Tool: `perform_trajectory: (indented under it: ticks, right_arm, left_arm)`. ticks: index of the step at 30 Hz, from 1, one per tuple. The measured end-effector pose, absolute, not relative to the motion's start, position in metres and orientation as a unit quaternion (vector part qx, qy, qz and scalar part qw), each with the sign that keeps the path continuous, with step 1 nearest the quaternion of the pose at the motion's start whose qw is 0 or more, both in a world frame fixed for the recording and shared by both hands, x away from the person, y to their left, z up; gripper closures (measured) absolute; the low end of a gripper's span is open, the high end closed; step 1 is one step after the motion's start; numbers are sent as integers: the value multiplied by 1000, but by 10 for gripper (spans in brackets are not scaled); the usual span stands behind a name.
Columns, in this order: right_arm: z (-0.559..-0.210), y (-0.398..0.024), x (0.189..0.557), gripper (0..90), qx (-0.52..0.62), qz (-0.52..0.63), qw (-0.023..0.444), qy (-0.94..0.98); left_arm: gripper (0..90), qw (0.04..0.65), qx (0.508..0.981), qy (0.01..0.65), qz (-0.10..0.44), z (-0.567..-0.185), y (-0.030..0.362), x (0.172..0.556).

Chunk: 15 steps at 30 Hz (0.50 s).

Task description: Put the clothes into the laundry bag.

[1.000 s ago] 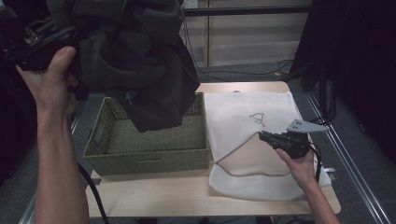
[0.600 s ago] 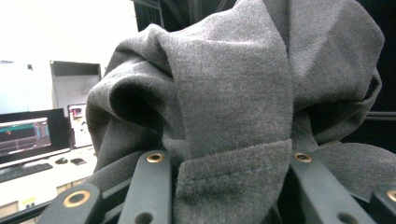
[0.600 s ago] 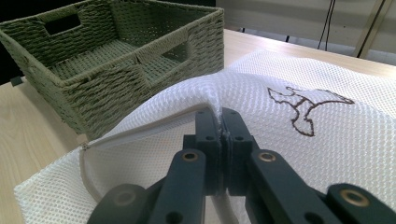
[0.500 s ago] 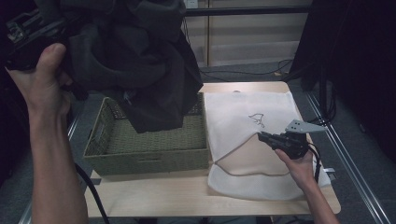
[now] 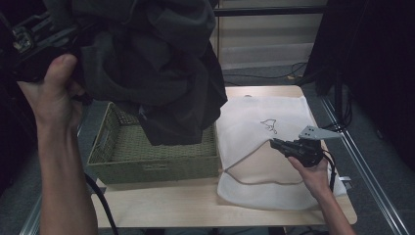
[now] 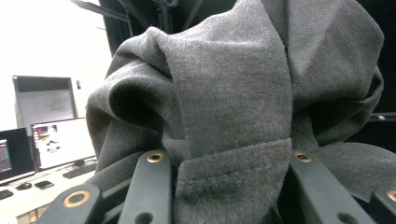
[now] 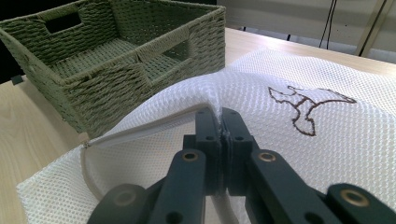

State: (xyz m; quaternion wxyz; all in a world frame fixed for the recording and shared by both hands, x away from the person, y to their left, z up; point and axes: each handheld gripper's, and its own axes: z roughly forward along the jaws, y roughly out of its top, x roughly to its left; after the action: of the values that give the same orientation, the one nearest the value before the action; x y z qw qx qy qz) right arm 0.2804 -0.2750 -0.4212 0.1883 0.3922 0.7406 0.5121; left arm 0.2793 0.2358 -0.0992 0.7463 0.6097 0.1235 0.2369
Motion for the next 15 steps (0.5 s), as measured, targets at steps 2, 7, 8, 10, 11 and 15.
perform_trajectory:
  ticks: [2,7,8,10,11,15]
  right_arm:
    - [-421,-275,281,876,392,512,190,741]
    - [-421,-276,281,876,393,514,188,739]
    - [-421,-276,281,875,393,514,188,739]
    - [-421,-276,281,876,393,513,189,739]
    - [-421,-276,281,875,392,514,189,739]
    - [-420,-276,281,876,391,514,189,740]
  left_arm:
    - [665,746,613,120,233,-100,230,279]
    - [665,752,611,117,217,-104,220,281]
    - [665,754,610,117,213,-104,217,280]
    - [665,758,609,112,207,-104,212,279]
    - [665,759,608,109,204,-104,209,279]
    - [665,765,607,97,193,-101,197,275]
